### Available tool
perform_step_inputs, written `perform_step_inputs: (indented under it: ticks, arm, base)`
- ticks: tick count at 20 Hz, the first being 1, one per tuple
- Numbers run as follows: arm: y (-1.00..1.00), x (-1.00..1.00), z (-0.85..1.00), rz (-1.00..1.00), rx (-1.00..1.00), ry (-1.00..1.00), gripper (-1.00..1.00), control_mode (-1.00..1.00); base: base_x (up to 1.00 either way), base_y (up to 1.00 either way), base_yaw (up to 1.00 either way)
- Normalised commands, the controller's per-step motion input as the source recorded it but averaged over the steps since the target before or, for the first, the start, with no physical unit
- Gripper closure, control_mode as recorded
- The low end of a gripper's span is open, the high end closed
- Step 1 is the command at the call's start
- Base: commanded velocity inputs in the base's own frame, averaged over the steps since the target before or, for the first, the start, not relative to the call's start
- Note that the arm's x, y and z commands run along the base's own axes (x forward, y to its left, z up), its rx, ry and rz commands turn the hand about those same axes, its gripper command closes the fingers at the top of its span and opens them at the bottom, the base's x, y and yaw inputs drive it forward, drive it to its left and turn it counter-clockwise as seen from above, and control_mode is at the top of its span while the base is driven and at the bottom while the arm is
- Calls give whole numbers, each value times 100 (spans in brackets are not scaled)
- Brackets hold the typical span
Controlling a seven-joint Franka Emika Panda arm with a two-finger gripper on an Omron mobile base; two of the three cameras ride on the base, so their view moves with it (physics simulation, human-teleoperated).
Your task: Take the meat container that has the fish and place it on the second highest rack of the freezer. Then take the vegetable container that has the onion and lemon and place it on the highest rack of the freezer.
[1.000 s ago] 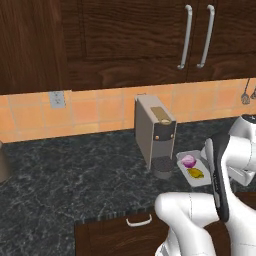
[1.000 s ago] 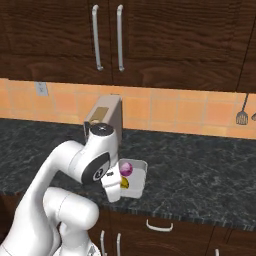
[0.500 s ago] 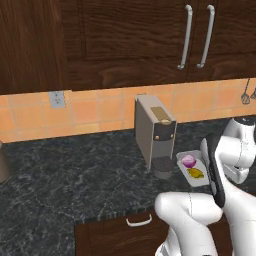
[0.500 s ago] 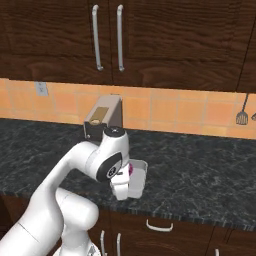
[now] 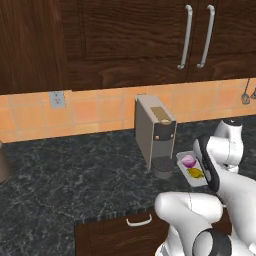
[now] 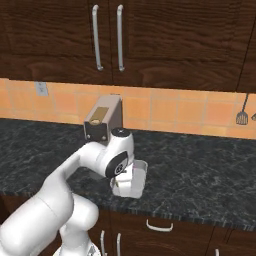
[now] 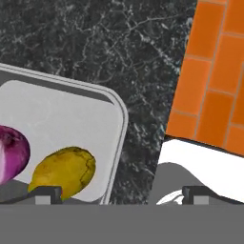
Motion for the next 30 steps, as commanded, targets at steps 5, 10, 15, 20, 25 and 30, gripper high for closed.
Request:
perform_step_inputs:
  ticks: [5, 10, 15, 20, 25, 30]
  arm:
    - [-23, 23, -26, -7, 0, 6, -100, -100]
    - [-17, 12, -31, -2, 0, 5, -100, -100]
    - [0, 0, -33, 0, 0, 2, -100, -100]
    - [0, 0, -37, -3, 0, 6, -100, -100]
    - [0, 0, -33, -2, 0, 6, -100, -100]
    - [0, 0, -25, -1, 0, 3, -100, -100]
  base:
    - [0, 0, 0]
    - [0, 0, 0]
    - [0, 0, 0]
    - [0, 0, 0]
    - [0, 0, 0]
    - [0, 0, 0]
